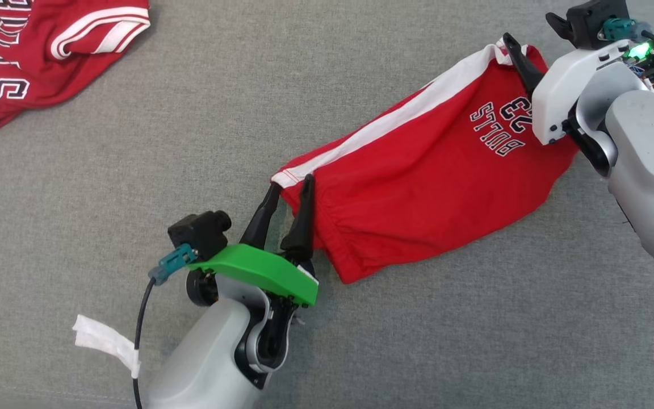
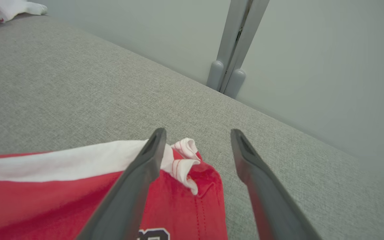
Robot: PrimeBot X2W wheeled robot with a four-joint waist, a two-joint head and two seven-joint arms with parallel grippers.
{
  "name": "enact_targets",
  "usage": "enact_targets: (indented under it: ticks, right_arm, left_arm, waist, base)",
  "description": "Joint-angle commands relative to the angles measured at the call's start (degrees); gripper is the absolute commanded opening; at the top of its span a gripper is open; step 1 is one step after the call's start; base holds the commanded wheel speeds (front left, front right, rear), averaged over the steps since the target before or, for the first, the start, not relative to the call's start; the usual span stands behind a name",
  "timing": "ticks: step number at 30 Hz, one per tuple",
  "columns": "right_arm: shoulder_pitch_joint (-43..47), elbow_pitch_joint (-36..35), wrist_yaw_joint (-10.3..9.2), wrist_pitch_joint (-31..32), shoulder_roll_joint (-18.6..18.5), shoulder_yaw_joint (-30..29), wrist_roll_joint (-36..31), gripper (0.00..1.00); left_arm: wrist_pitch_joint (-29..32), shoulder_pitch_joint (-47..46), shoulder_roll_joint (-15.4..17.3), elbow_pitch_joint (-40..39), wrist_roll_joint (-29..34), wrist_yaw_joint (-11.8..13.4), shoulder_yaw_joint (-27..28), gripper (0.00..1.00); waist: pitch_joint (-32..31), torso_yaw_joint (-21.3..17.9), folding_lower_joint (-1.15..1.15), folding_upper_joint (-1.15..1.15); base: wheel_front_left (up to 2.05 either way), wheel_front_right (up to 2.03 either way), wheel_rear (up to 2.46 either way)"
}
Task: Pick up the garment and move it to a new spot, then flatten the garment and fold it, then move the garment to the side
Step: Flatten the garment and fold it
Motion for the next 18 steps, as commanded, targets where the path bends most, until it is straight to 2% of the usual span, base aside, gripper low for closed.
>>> enact_targets:
  ticks: [1, 4, 10, 18]
  right_arm:
    - [-0.46, 0.74, -0.09, -0.89, -0.24, 0.34, 0.66, 1.00]
    - [-0.16, 1.69, -0.09, -2.15, -0.51, 1.02, 1.78, 1.00]
    - [1.67, 3.05, -0.09, -3.66, -1.90, 2.40, 4.07, 1.00]
    - [5.28, 4.66, -0.09, -1.47, -4.43, 4.39, 8.13, 1.00]
  left_arm:
    - [-0.16, 1.04, 0.61, 0.12, 1.33, -0.08, 0.46, 1.00]
    - [-0.16, 2.90, 1.50, 0.22, 2.19, -0.40, 0.93, 1.00]
    - [-0.10, 6.66, 3.80, -1.10, 3.77, 0.50, 1.63, 1.00]
    - [-0.10, 10.72, 6.04, -6.37, 10.28, 2.45, 6.13, 1.00]
  waist:
    - [-0.85, -0.39, 0.00, 0.00]
    - [-1.92, -0.71, 0.00, 0.00]
    - [-4.40, -0.92, 0.00, 0.00]
    - [-5.48, -0.20, 0.00, 0.00]
  base:
    - [0.00, 0.00, 0.00]
    - [0.00, 0.00, 0.00]
    - [0.00, 0.00, 0.00]
    - [0.00, 0.00, 0.00]
